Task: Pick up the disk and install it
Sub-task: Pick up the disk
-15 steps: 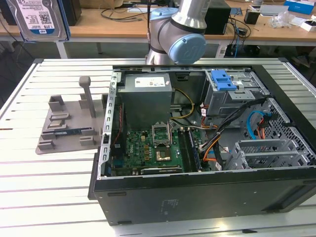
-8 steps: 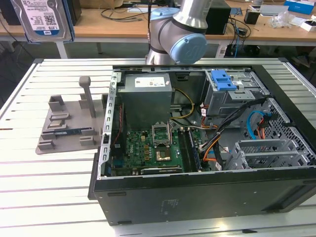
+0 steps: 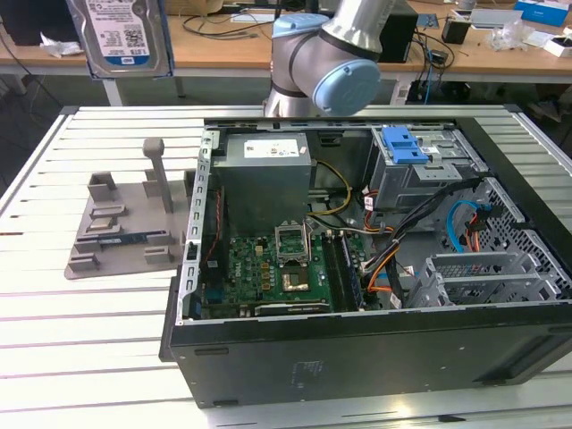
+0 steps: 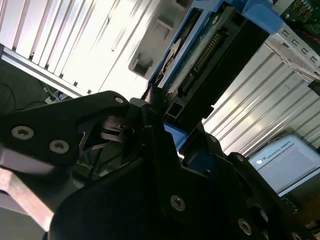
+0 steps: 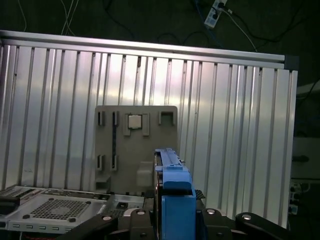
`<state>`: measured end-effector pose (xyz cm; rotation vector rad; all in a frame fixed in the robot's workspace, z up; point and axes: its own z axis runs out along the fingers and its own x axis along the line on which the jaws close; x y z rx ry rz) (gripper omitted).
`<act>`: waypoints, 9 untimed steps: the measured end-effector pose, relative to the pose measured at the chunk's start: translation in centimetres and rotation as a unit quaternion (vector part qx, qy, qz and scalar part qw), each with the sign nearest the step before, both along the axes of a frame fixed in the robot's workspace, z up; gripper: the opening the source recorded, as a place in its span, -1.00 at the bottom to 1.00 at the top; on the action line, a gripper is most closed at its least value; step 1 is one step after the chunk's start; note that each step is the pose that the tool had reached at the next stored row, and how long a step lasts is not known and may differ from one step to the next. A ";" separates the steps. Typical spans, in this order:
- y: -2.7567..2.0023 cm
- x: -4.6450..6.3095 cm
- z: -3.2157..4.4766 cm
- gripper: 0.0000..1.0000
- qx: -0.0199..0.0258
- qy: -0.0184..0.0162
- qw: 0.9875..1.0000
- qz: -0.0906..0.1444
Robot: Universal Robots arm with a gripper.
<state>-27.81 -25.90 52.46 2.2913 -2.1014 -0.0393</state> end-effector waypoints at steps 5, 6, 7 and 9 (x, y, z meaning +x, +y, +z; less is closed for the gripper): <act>-0.06 3.6 0.01 -0.26 0.000 0.002 1.000 0.000; -0.06 4.2 0.01 -0.26 0.000 0.003 1.000 0.000; -0.07 4.8 0.01 -0.26 0.000 0.003 1.000 0.000; -0.08 5.8 0.01 -0.26 0.000 0.004 1.000 0.000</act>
